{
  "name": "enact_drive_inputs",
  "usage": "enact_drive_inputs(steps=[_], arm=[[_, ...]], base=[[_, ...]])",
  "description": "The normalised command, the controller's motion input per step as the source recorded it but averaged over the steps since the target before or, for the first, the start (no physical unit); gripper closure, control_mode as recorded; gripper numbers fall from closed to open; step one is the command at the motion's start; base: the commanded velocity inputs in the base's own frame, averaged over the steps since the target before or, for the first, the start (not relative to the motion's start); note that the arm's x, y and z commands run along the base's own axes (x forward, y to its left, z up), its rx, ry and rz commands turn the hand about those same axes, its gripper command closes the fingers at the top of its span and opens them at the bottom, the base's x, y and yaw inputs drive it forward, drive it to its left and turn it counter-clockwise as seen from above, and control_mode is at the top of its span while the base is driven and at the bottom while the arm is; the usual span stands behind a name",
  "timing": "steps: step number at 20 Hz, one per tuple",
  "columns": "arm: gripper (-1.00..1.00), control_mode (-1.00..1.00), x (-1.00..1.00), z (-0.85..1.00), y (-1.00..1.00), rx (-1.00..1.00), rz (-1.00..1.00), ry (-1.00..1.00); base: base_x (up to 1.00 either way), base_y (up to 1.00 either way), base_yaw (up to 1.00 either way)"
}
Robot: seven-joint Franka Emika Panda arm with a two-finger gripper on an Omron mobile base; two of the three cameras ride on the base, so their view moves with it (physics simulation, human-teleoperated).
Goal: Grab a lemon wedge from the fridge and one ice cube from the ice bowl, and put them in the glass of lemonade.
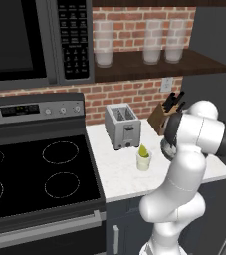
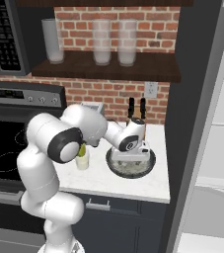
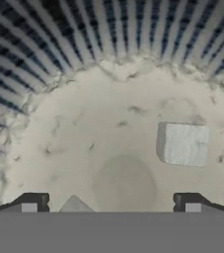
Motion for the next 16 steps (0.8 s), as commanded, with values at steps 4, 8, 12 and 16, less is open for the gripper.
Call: enact_drive_inputs(steps=[4,8,12,16], arm=[[-1.00,-1.00,0.05,-0.13,0.00,0.00,0.00,0.06],[-1.00,-1.00,0.00,-0.15,-0.05,0.00,-0.01,0.04],[-1.00,-1.00,0.00,-0.17,0.00,0.00,0.00,0.08],[-1.00,-1.00,0.01,-0.14,0.00,0.00,0.00,0.07]], base=[[0.00,0.00,0.00],[0.00,0.00,0.00],[0.00,0.00,0.00],[0.00,0.00,0.00]])
